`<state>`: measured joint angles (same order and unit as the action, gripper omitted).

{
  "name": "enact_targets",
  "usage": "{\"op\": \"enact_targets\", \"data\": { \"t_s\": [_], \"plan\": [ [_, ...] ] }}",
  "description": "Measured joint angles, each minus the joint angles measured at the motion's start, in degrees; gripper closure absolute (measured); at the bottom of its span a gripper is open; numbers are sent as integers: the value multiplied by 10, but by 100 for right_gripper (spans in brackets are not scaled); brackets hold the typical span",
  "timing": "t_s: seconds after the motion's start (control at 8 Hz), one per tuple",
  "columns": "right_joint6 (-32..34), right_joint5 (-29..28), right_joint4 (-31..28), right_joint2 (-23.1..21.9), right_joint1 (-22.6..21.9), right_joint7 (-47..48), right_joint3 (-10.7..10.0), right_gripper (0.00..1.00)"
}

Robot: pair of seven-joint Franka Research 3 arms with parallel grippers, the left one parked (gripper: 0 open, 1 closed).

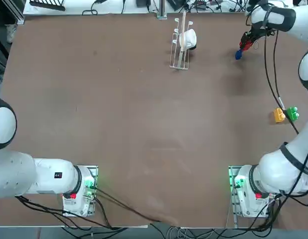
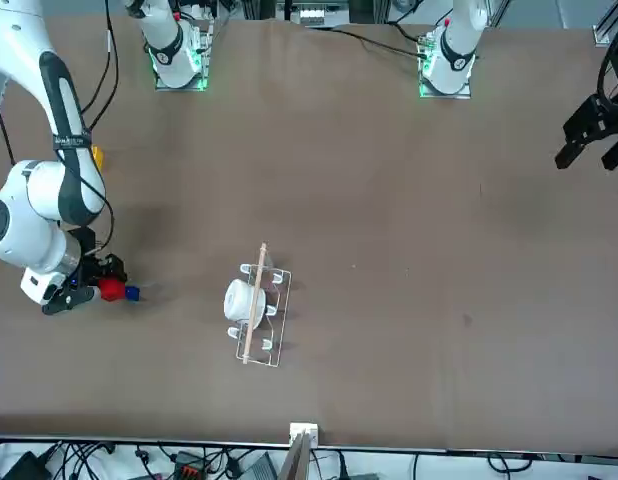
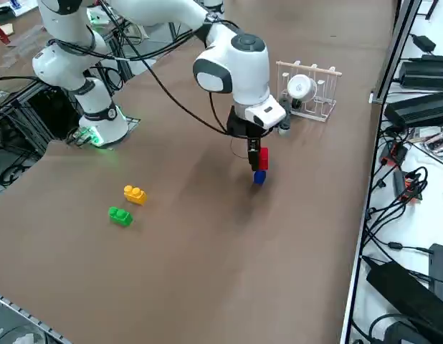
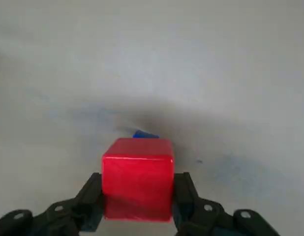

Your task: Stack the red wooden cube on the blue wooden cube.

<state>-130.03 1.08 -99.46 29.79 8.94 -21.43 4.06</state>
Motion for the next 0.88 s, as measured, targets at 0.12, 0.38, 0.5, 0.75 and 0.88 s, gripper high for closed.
{"op": "enact_targets", "data": {
  "t_s": [0.12,0.38,0.5,0.75,0.88],
  "plan": [
    [2,0,0,4,0,0,1,30],
    [3,0,0,14,0,0,3,30],
    [3,0,0,16,0,0,3,30],
    [3,0,0,19,0,0,3,30],
    [3,0,0,19,0,0,3,30]
  ]
}}
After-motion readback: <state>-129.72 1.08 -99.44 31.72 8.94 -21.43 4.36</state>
